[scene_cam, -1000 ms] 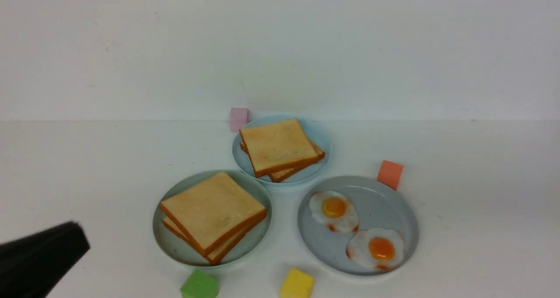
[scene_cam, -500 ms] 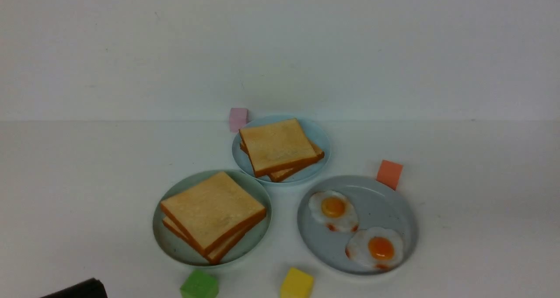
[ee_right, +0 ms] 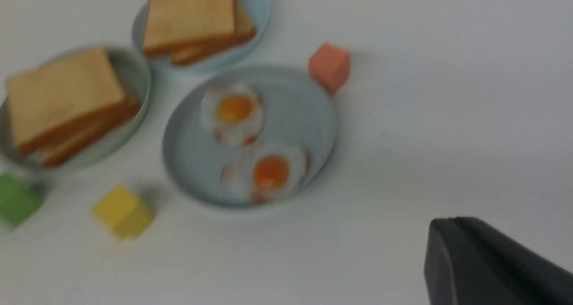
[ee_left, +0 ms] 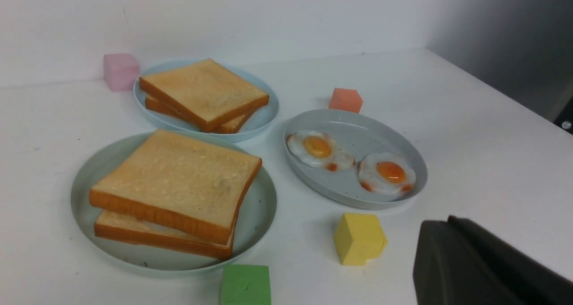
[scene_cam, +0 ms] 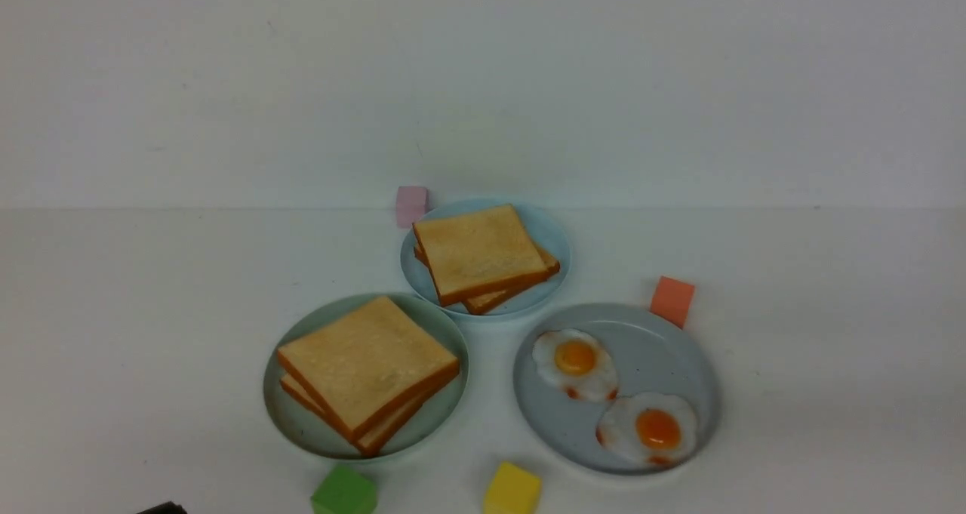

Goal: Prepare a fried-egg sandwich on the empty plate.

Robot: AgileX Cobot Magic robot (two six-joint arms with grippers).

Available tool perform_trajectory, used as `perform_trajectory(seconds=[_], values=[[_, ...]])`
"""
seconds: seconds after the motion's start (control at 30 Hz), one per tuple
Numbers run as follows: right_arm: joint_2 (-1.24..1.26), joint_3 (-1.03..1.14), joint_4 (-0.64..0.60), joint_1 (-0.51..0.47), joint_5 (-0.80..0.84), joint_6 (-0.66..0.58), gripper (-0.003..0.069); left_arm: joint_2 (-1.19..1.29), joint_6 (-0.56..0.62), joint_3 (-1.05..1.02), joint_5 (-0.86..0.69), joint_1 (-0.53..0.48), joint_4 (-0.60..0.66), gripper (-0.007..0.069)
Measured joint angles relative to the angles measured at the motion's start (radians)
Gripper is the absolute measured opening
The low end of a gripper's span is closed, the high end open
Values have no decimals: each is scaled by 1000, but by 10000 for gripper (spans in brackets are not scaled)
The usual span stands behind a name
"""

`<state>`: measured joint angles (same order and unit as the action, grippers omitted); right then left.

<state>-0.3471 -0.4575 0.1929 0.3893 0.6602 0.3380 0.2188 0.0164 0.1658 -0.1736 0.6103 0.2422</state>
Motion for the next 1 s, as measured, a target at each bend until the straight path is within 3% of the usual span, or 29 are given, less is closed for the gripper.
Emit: perform_trajectory(seconds=[0.07, 0.1, 0.27, 0.57, 0.8, 1.0], values=[[55, 92, -35, -74, -91, -21, -13, 0, 0, 0, 0, 0, 0, -13], [143, 214, -77, -175, -213, -35, -13, 0, 0, 0, -2, 0, 0, -13], [311, 415, -125, -322, -343, -45, -13, 0, 0, 0, -2, 0, 0, -13], [358, 467, -127, -335, -395, -54, -13, 0, 0, 0, -2, 0, 0, -9], [358, 483, -266, -338, -312, -305, -13, 0, 0, 0, -2, 0, 0, -3], [358, 478, -295, -338, -279, -338, -10, 0, 0, 0, -2, 0, 0, 1]])
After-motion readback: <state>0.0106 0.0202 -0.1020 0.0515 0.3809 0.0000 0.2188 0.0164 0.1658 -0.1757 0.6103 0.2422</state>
